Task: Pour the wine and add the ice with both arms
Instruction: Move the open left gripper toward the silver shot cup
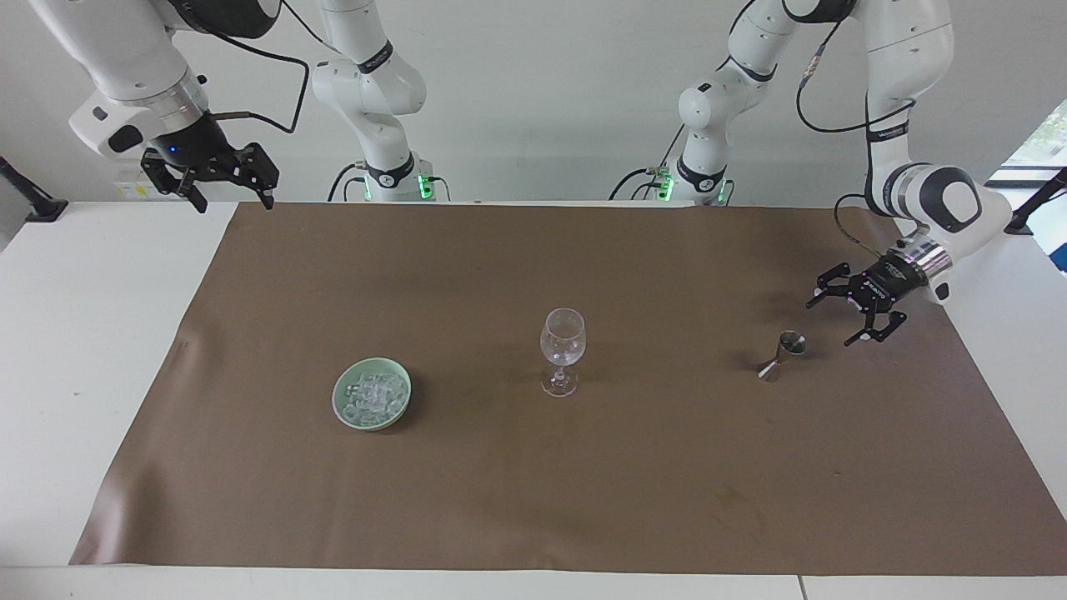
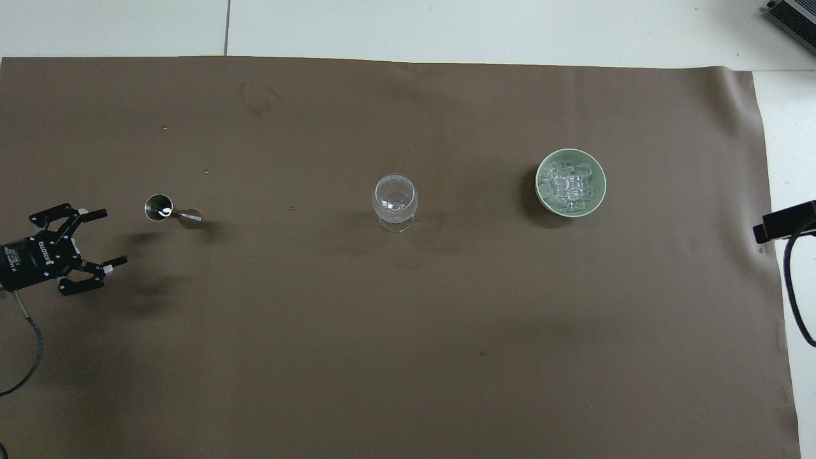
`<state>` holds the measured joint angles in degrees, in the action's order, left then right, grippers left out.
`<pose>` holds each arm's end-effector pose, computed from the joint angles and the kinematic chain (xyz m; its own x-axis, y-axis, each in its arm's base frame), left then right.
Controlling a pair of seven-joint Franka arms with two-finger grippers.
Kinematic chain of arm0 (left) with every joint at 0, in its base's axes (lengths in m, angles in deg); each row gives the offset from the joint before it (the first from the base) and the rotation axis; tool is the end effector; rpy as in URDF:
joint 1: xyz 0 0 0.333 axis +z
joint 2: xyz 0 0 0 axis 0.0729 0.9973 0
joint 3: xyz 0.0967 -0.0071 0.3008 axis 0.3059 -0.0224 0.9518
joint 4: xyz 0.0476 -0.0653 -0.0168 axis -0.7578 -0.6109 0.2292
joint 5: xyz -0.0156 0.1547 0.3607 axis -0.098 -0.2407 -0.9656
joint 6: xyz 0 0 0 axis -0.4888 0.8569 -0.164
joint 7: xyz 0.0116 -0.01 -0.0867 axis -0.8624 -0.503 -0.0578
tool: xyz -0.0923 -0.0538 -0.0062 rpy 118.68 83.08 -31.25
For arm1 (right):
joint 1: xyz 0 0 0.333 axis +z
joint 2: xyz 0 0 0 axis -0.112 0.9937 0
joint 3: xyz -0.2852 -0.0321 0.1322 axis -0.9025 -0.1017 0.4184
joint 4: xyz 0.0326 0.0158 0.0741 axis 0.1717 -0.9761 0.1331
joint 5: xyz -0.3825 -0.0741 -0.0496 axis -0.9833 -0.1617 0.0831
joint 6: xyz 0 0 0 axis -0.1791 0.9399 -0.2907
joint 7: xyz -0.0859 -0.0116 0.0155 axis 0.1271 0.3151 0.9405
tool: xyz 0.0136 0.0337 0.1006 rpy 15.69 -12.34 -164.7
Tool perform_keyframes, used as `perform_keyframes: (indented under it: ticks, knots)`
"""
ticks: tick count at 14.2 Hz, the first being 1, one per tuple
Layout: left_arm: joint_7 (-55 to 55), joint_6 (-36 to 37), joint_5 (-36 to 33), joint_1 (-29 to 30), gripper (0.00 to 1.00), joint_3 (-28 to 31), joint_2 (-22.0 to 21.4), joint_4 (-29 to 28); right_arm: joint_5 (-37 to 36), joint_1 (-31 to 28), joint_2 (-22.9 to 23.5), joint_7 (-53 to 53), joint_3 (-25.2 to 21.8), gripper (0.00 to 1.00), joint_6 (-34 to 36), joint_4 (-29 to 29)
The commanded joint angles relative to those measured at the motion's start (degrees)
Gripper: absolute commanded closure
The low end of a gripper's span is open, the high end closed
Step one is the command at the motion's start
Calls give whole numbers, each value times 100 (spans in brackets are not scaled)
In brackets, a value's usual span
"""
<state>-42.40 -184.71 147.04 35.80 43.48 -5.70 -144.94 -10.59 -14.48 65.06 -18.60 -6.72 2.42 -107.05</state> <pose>0.5001 0.1788 0.2912 -0.2000 0.4280 -0.8814 0.9075 0.4200 -0.0020 0.5353 -0.0623 0.6401 0.9936 0.0749 -0.0850 0.0758 -0.9971 0.0070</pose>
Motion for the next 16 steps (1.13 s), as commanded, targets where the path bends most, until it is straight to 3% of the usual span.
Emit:
perform_keyframes:
  ticks: [1,5,16]
  knots:
    - [174,-219,385,-111,0,-49,41,-182,77,-12,-86,-18,4,0,-29,-101]
    - [253,-640,1035,-621,0,-49,32,-410,77,-12,-86,-18,4,0,-29,-101]
    - [621,-1055,2107,-973,0,-58,225,-551,77,-12,-86,-18,4,0,-29,-101]
